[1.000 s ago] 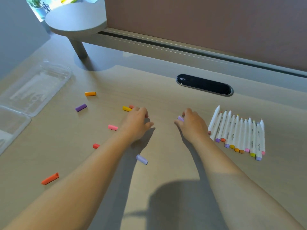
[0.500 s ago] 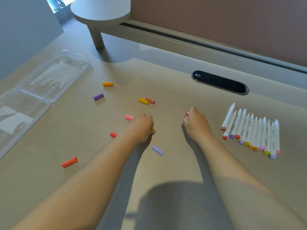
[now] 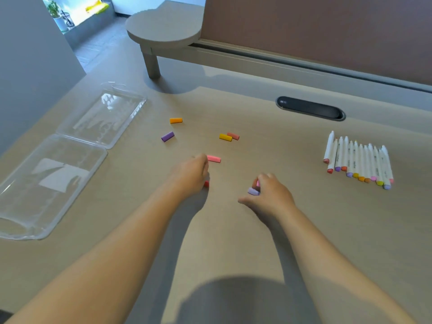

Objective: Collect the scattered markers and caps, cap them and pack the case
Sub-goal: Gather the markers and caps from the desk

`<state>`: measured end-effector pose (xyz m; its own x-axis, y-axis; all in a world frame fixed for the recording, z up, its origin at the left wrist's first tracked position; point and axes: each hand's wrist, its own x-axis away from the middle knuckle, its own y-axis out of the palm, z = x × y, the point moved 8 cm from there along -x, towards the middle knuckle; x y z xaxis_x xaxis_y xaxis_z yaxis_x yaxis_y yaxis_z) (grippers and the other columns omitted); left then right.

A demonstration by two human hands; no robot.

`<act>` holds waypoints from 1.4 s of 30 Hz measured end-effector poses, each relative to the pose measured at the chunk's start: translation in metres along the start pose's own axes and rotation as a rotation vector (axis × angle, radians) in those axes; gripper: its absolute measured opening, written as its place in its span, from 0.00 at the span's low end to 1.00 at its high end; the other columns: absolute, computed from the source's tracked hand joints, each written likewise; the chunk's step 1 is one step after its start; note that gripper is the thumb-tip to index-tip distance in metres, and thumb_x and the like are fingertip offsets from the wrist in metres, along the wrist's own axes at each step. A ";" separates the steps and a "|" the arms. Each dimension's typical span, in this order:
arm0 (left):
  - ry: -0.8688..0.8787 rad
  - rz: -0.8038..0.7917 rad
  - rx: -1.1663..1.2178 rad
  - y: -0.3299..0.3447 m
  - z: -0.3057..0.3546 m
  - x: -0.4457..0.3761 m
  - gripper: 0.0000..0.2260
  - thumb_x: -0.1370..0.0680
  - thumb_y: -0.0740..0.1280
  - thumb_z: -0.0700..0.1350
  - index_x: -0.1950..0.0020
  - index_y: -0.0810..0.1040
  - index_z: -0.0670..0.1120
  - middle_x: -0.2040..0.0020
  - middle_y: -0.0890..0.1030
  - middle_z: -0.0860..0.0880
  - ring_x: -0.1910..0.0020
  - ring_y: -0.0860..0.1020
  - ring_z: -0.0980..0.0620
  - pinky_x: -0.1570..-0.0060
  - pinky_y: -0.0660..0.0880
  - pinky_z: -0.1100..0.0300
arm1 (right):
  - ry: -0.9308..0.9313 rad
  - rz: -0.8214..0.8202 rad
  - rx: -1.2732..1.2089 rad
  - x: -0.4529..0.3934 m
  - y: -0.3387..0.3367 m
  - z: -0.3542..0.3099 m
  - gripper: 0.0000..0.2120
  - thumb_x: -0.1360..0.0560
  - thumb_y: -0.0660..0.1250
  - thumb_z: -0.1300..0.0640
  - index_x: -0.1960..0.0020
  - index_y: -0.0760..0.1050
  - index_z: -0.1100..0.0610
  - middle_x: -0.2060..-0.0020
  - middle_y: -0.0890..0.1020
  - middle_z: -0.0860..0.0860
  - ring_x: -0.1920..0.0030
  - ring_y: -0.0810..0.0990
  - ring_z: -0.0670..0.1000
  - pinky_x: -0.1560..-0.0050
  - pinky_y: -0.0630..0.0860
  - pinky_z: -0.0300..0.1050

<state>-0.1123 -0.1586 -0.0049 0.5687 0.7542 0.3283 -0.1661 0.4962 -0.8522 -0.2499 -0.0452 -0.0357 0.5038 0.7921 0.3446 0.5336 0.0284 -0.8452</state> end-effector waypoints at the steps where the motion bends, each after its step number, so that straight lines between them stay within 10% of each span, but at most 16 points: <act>1: -0.009 -0.020 -0.007 0.001 -0.007 0.001 0.11 0.20 0.57 0.47 0.42 0.70 0.43 0.43 0.73 0.42 0.46 0.72 0.43 0.48 0.69 0.54 | 0.005 -0.026 0.010 0.001 0.004 -0.001 0.19 0.31 0.70 0.48 0.66 0.59 0.50 0.59 0.67 0.48 0.63 0.69 0.49 0.69 0.61 0.40; 9: 0.070 -0.069 -0.182 0.021 -0.022 -0.011 0.19 0.27 0.68 0.53 0.41 0.70 0.47 0.43 0.73 0.45 0.43 0.71 0.44 0.46 0.71 0.53 | 0.044 0.026 0.033 -0.006 0.003 -0.012 0.15 0.24 0.61 0.55 0.66 0.60 0.56 0.69 0.67 0.49 0.60 0.69 0.55 0.68 0.61 0.44; 15: 0.087 -0.127 -0.221 0.029 -0.024 -0.023 0.13 0.21 0.59 0.50 0.44 0.71 0.42 0.44 0.75 0.42 0.45 0.74 0.43 0.48 0.70 0.54 | 0.041 0.077 -0.002 -0.026 -0.007 -0.025 0.03 0.26 0.58 0.60 0.58 0.65 0.58 0.59 0.74 0.55 0.58 0.70 0.56 0.61 0.64 0.42; 23: -0.172 -0.022 0.029 -0.001 -0.071 -0.023 0.10 0.22 0.57 0.44 0.47 0.73 0.41 0.53 0.77 0.43 0.55 0.72 0.45 0.55 0.70 0.56 | -0.149 0.026 -0.006 -0.059 0.001 -0.079 0.11 0.24 0.62 0.53 0.44 0.73 0.58 0.48 0.79 0.55 0.46 0.75 0.58 0.54 0.69 0.45; 30: -0.300 0.060 0.182 -0.021 -0.110 -0.003 0.06 0.22 0.60 0.46 0.54 0.68 0.44 0.51 0.76 0.44 0.57 0.70 0.47 0.58 0.66 0.59 | -0.229 -0.025 0.186 -0.070 0.017 -0.111 0.10 0.23 0.60 0.54 0.62 0.66 0.57 0.60 0.73 0.55 0.59 0.70 0.57 0.64 0.62 0.43; 42: -0.344 0.066 0.223 0.000 -0.154 0.077 0.17 0.33 0.73 0.55 0.66 0.67 0.50 0.61 0.74 0.50 0.59 0.72 0.48 0.61 0.67 0.57 | -0.307 -0.134 0.120 -0.042 0.066 -0.167 0.05 0.25 0.56 0.60 0.52 0.67 0.62 0.55 0.75 0.60 0.57 0.69 0.58 0.58 0.64 0.44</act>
<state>0.0551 -0.1666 -0.0424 0.2551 0.8684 0.4253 -0.3851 0.4947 -0.7791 -0.1228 -0.1781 -0.0375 0.1976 0.9221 0.3328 0.4881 0.2018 -0.8491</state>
